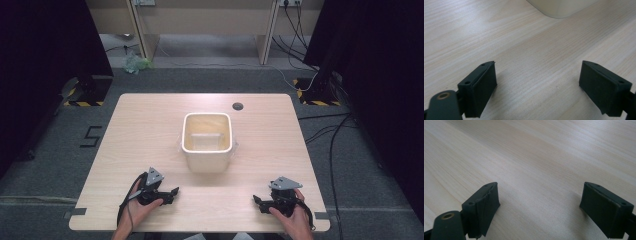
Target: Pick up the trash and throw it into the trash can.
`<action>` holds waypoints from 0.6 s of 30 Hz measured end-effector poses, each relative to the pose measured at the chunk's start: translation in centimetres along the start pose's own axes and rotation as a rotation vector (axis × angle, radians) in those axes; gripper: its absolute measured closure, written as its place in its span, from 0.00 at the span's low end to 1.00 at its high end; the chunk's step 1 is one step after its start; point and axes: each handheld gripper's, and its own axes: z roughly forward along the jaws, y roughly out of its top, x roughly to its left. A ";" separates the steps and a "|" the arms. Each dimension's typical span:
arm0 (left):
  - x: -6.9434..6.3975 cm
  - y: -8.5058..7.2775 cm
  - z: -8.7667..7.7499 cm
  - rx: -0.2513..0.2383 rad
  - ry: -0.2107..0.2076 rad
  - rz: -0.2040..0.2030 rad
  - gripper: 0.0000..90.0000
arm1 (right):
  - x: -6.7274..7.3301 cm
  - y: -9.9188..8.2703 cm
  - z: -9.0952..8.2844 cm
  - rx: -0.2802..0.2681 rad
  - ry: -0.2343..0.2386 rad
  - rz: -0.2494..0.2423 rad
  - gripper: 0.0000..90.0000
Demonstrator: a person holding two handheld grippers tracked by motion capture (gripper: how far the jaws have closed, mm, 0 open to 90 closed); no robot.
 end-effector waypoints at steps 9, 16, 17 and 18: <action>-0.1 0.2 0.2 0.005 0.001 -0.004 0.11 | 0.0 0.0 0.0 0.002 0.002 -0.002 0.16; -0.1 0.2 0.3 0.005 0.003 -0.005 0.10 | 0.0 0.0 0.0 0.002 0.004 -0.006 0.15; -0.1 0.2 0.3 0.005 0.003 -0.005 0.10 | 0.0 0.0 0.0 0.002 0.004 -0.005 0.15; -0.1 0.2 0.3 0.005 0.002 -0.005 0.10 | 0.0 0.0 0.0 0.003 0.005 -0.004 0.15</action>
